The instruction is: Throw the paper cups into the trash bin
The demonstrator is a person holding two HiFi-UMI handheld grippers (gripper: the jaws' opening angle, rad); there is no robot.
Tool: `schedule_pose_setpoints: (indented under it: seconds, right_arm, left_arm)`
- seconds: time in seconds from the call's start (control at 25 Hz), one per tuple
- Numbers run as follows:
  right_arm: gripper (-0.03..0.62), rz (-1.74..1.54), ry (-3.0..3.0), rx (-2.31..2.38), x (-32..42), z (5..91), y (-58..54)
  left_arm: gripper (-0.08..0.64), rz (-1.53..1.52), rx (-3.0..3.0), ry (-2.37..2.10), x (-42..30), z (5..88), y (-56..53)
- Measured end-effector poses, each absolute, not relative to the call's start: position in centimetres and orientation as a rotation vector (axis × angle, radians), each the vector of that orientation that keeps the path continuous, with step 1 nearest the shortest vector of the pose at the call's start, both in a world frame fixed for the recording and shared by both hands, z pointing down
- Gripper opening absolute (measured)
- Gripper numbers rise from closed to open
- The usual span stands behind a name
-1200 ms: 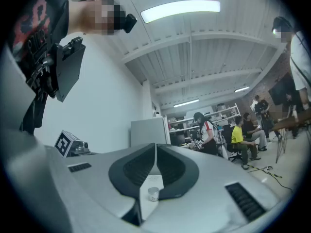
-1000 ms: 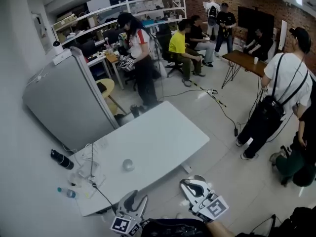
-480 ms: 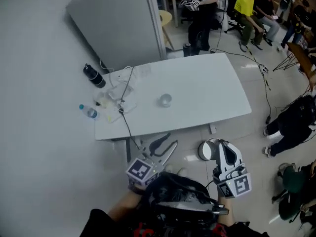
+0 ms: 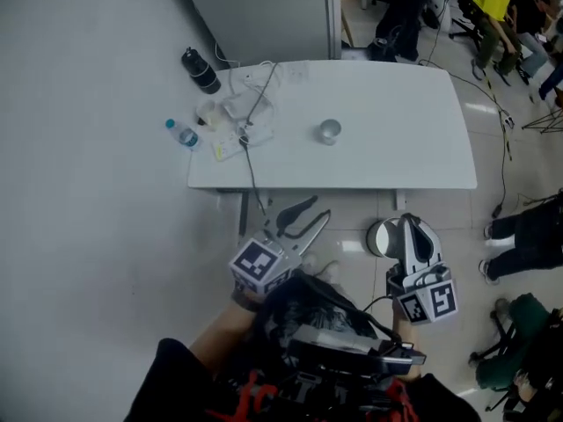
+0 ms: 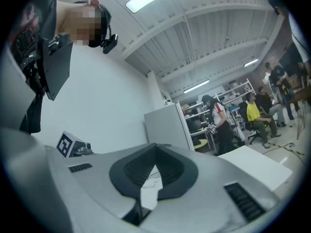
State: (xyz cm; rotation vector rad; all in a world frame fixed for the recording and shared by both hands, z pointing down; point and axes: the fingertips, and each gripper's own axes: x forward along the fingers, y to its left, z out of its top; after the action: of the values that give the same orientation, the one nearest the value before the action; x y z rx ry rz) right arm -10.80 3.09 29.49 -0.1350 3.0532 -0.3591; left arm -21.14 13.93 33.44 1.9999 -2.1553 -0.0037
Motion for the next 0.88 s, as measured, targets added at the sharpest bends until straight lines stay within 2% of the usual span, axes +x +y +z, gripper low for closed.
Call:
schedule_pose_setpoints:
  seconds: [0.44, 0.88]
  right_arm:
    - [0.006, -0.379, 3.061, -0.197, -9.7, 29.9, 6.5]
    - [0.006, -0.282, 3.065, 0.118, -7.5, 27.5, 0.6]
  left_arm:
    - [0.129, 0.041, 2.137, -2.060, -19.7, 33.8, 14.6]
    - [0.129, -0.018, 1.865, -2.319, -16.8, 32.0, 11.1]
